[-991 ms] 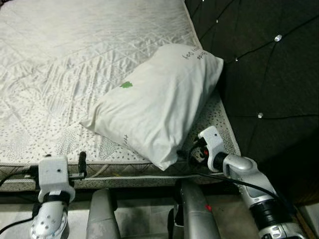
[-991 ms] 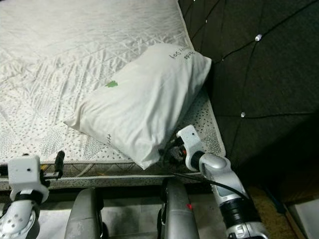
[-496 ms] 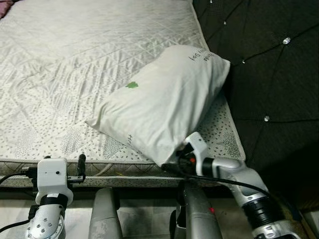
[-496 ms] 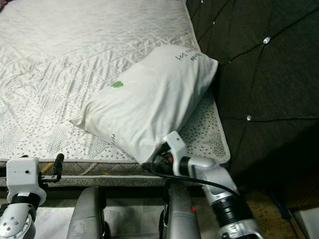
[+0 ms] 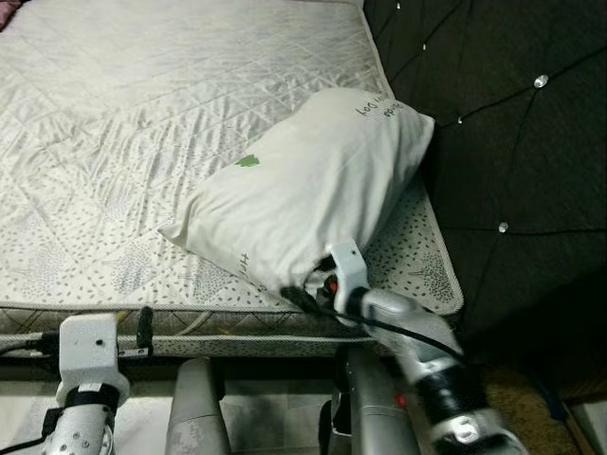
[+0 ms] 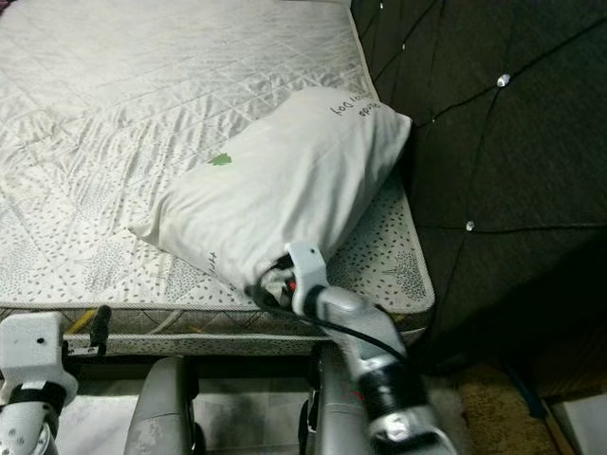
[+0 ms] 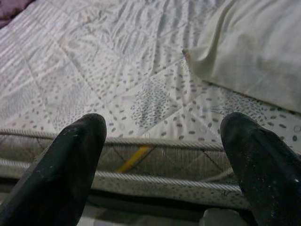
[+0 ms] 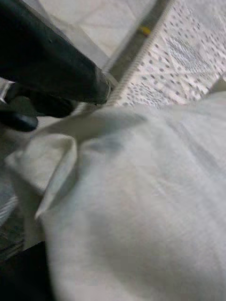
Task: Clean up the room
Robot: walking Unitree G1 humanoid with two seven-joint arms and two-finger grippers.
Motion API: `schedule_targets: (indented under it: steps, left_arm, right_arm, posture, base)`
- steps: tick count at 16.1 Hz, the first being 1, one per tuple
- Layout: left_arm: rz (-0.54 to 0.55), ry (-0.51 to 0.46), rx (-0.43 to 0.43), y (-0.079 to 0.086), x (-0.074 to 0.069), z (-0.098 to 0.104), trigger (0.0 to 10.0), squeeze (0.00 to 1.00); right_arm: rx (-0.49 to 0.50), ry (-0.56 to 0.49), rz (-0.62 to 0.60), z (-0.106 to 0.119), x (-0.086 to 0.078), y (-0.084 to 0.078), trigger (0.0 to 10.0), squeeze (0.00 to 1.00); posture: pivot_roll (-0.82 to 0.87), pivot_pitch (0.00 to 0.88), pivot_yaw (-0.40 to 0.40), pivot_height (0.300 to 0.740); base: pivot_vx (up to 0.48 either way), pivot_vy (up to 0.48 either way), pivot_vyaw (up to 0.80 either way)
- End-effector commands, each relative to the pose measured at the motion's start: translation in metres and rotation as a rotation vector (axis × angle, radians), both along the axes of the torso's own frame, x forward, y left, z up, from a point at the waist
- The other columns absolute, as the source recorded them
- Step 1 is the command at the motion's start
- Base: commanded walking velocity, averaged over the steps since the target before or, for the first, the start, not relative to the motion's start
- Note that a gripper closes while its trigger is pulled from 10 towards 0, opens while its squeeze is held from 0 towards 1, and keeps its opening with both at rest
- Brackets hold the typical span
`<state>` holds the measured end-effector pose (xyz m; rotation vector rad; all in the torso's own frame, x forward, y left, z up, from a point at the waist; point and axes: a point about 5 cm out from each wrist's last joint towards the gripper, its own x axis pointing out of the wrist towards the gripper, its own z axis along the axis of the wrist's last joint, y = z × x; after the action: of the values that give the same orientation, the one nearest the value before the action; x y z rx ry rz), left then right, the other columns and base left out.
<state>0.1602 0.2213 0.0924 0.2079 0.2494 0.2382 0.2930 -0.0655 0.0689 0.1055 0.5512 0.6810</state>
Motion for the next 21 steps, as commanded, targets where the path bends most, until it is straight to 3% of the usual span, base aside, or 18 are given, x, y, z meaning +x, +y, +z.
schedule_targets:
  steps: [1, 2, 5, 8, 9, 16, 18, 20, 21]
  left_arm:
    - [0.007, -0.013, 0.011, -0.001, -0.001, 0.005, 10.0, 0.0]
    - [0.007, -0.013, 0.011, -0.002, 0.0, 0.005, 10.0, 0.0]
    - [0.006, -0.021, 0.023, -0.001, 0.004, 0.006, 10.0, 0.0]
    - [-0.001, -0.03, 0.031, 0.001, 0.01, 0.006, 10.0, 0.0]
    - [-0.041, -0.046, 0.099, -0.002, 0.015, 0.009, 10.0, 0.0]
    - [-0.058, -0.074, 0.063, -0.006, 0.033, 0.011, 10.0, 0.0]
    - [-0.074, -0.089, 0.057, -0.008, 0.042, 0.012, 10.0, 0.0]
    - [-0.079, -0.09, 0.055, -0.01, 0.046, 0.012, 10.0, 0.0]
    - [-0.079, -0.089, 0.054, -0.011, 0.047, 0.011, 10.0, 0.0]
  right_arm:
    - [0.006, -0.064, -0.063, 0.011, 0.01, -0.003, 1.3, 0.0]
    - [0.02, -0.07, -0.089, 0.014, 0.012, 0.002, 0.0, 0.0]
    - [0.047, -0.106, -0.188, 0.02, 0.018, 0.003, 0.0, 0.0]
    - [0.038, -0.128, -0.278, 0.019, 0.023, -0.009, 0.0, 0.0]
    - [0.006, -0.122, -0.313, 0.015, 0.026, -0.016, 0.0, 0.0]
    - [-0.039, -0.169, -0.445, 0.014, 0.038, -0.039, 0.0, 0.0]
    - [-0.099, -0.265, -0.599, 0.036, 0.061, -0.074, 0.0, 0.0]
    - [-0.158, -0.436, -0.651, 0.074, 0.077, -0.096, 0.0, 0.0]
    - [-0.165, -0.473, -0.66, 0.082, 0.08, -0.1, 0.0, 0.0]
  posture:
    - [0.16, 0.107, -0.082, 0.592]
    - [0.16, 0.104, -0.083, 0.592]
    - [0.15, 0.093, -0.086, 0.592]
    - [0.14, 0.084, -0.088, 0.592]
    - [0.13, 0.075, -0.093, 0.592]
    - [0.1, 0.074, -0.062, 0.592]
    - [0.09, 0.07, -0.047, 0.592]
    - [0.08, 0.069, -0.041, 0.592]
    - [0.08, 0.069, -0.041, 0.592]
  base:
    - [0.0, 0.0, 0.0]
    - [0.0, 0.0, 0.0]
    - [0.0, 0.0, 0.0]
    - [0.0, 0.0, 0.0]
    - [0.0, 0.0, 0.0]
    - [0.0, 0.0, 0.0]
    - [0.0, 0.0, 0.0]
    - [0.0, 0.0, 0.0]
    - [0.0, 0.0, 0.0]
